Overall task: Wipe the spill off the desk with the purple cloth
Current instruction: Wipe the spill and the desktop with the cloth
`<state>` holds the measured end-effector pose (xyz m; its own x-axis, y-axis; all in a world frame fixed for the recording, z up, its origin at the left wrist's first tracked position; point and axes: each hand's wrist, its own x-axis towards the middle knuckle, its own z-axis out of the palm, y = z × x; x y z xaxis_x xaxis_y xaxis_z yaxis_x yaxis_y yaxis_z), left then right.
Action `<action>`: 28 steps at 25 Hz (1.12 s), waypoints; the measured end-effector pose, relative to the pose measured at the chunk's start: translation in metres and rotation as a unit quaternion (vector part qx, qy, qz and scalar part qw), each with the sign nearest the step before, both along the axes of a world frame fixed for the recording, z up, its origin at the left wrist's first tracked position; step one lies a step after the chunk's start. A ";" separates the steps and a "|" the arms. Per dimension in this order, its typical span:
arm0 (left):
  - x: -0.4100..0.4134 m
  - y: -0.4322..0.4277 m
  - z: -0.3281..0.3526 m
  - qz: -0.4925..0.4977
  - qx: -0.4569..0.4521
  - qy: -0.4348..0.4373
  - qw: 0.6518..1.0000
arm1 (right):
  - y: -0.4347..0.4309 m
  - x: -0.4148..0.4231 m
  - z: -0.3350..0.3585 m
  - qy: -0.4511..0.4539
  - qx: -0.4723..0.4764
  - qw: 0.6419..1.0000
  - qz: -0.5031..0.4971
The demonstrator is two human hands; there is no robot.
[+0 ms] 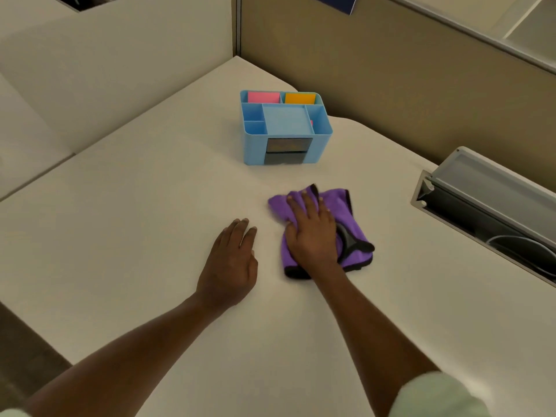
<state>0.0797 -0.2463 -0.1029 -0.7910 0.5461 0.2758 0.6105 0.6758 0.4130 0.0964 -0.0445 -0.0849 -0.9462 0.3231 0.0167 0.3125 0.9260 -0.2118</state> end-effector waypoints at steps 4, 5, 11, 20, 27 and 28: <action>0.004 -0.020 0.007 -0.013 -0.007 0.000 1.000 | -0.009 0.114 -0.005 0.008 -0.001 0.998 0.063; 0.006 -0.031 0.004 -0.021 -0.017 0.011 1.000 | 0.007 0.124 -0.003 0.006 0.000 0.999 0.047; 0.003 -0.050 -0.005 -0.021 -0.051 0.014 0.998 | 0.002 0.028 0.008 0.004 -0.002 0.986 -0.164; 0.004 -0.050 0.001 -0.021 -0.044 -0.004 0.999 | 0.006 0.113 0.001 -0.003 0.017 1.000 0.001; 0.004 -0.052 0.000 -0.027 -0.047 -0.015 0.998 | -0.059 0.067 0.001 -0.022 -0.009 1.000 0.011; 0.004 -0.052 0.001 -0.029 -0.047 -0.014 0.998 | -0.068 0.100 -0.005 -0.020 -0.009 0.999 0.045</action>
<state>0.0836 -0.2984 -0.1019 -0.7645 0.6133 0.1985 0.6382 0.6767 0.3672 0.1966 -0.1121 -0.0897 -0.9714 0.2359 -0.0272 0.2361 0.9471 -0.2174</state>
